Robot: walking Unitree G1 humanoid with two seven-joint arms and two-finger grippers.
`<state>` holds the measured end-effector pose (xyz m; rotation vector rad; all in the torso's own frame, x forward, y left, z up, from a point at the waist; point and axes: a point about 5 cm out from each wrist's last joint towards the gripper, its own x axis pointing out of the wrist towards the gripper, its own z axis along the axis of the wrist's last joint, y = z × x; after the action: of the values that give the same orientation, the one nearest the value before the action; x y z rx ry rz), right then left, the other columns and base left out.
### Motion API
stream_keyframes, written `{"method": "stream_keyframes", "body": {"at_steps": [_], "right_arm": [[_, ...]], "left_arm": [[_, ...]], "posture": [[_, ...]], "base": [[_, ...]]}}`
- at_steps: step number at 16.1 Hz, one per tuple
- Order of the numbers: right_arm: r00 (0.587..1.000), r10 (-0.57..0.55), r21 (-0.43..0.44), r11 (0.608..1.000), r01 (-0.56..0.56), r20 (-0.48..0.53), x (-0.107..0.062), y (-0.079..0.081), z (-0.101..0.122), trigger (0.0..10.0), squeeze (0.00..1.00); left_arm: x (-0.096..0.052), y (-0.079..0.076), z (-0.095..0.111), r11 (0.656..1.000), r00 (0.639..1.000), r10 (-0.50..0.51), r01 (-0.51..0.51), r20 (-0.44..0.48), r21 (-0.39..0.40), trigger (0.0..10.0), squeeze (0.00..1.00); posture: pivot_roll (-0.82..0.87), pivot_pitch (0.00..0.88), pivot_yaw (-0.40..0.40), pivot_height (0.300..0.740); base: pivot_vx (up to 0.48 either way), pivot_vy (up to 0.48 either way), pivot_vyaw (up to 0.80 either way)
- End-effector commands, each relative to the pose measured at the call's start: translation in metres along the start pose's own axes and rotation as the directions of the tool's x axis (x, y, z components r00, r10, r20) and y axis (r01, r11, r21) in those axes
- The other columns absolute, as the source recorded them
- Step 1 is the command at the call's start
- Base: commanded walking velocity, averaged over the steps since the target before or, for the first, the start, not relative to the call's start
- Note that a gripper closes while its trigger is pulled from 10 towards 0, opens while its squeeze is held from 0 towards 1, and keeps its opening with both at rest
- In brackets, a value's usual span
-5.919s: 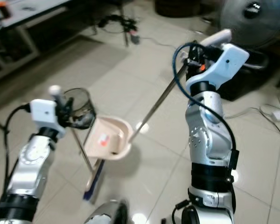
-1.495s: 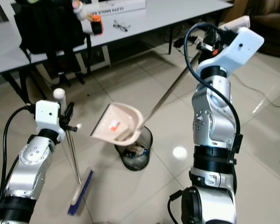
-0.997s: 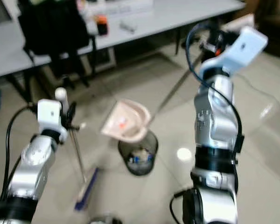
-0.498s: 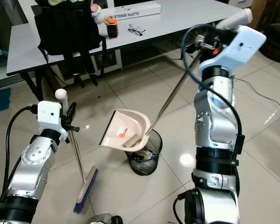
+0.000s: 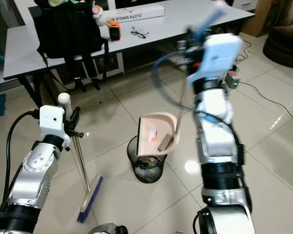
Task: Sweep floor
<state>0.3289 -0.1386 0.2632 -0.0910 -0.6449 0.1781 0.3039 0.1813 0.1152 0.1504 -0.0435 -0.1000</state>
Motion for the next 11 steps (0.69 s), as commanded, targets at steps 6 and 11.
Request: {"method": "stream_keyframes", "body": {"at_steps": [6, 11], "right_arm": [[0.889, 0.441, -0.167, 0.892, -0.42, 0.121, -0.012, 0.066, 0.006, 10.0, 0.0], [0.79, 0.608, -0.156, 0.79, -0.593, 0.075, -0.037, 0.098, -0.006, 10.0, 0.0]], "left_arm": [[0.001, 0.0, 0.003, 1.0, 1.0, 0.0, 0.0, 0.021, 0.014, 10.0, 0.0], [0.001, -0.002, 0.003, 1.0, 1.0, -0.007, 0.007, 0.017, 0.013, 10.0, 0.0]], "posture": [[0.01, 0.027, 0.064, 0.74], [0.0, 0.035, 0.068, 0.74]], "base": [[0.0, 0.0, 0.0], [0.0, 0.0, 0.0]]}}
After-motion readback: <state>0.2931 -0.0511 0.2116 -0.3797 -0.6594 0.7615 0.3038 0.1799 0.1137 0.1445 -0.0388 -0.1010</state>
